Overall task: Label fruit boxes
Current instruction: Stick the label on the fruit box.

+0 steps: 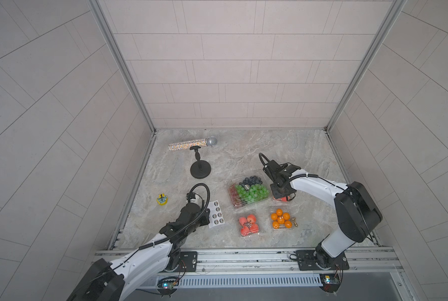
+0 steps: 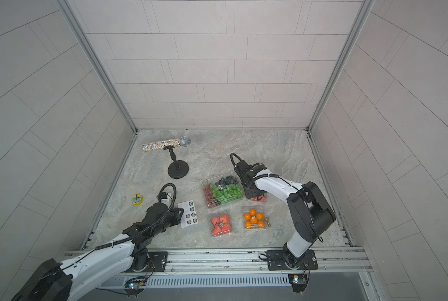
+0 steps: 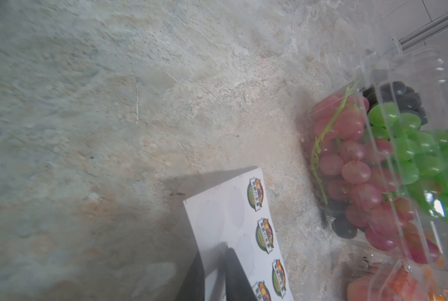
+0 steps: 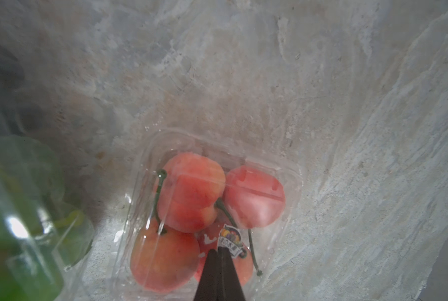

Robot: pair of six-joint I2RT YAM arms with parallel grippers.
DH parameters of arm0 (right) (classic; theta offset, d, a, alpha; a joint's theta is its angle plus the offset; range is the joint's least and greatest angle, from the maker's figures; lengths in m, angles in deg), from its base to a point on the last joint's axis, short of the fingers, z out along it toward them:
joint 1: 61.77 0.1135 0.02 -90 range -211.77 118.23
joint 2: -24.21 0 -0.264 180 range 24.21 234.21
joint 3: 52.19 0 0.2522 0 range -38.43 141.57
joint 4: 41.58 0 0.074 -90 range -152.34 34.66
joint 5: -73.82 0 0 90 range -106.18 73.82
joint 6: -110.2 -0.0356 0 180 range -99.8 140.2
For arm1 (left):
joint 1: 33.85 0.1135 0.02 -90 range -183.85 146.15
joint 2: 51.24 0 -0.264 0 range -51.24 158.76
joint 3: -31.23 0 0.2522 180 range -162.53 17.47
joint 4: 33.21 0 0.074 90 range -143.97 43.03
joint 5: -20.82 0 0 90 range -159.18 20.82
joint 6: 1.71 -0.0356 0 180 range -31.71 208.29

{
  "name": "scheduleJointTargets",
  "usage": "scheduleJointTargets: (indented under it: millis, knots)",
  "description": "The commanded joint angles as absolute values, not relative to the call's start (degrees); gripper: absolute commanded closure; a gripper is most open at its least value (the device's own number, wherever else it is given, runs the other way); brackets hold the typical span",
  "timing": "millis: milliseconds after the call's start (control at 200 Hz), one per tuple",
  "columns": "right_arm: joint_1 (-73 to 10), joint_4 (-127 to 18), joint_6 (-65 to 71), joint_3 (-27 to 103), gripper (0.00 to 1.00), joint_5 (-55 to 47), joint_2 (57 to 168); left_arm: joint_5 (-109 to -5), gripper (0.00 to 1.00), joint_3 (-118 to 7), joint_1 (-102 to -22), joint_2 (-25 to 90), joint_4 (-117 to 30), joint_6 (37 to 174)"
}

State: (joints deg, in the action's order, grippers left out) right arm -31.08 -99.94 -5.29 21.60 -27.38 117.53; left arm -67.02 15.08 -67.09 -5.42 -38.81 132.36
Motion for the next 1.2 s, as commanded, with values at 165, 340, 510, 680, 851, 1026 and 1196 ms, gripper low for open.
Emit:
scheduleJointTargets:
  millis: [165, 340, 510, 680, 851, 1026, 1196]
  knots:
    - [-31.1, -97.4, -4.9, 20.6, 1.00, -22.7, 118.9, -67.2, 0.81, 14.7, -67.0, -8.6, -42.4, 130.7]
    - [-31.1, -96.3, -5.0, 20.0, 0.75, -22.3, 116.3, -66.3, 0.63, 15.0, -67.0, -9.7, -42.1, 130.8]
    - [-31.3, -95.0, -5.0, 19.5, 0.68, -21.4, 114.6, -66.7, 0.27, 14.9, -67.1, -10.5, -42.7, 130.7]
    - [-31.6, -94.0, -5.7, 17.6, 0.71, -24.5, 111.6, -67.7, 0.13, 14.7, -67.1, -10.7, -43.2, 131.2]
    - [-32.5, -89.5, -6.5, 14.1, 0.81, -25.3, 106.9, -69.2, 0.00, 14.1, -67.1, -10.4, -44.5, 131.3]
    - [-34.0, -88.3, -5.9, 13.7, 0.90, -23.7, 107.1, -69.9, 0.00, 13.0, -67.1, -10.5, -45.9, 131.2]
    - [-34.9, -86.7, -5.9, 13.1, 0.97, -23.8, 107.7, -69.9, 0.00, 13.1, -67.1, -10.8, -46.3, 130.8]
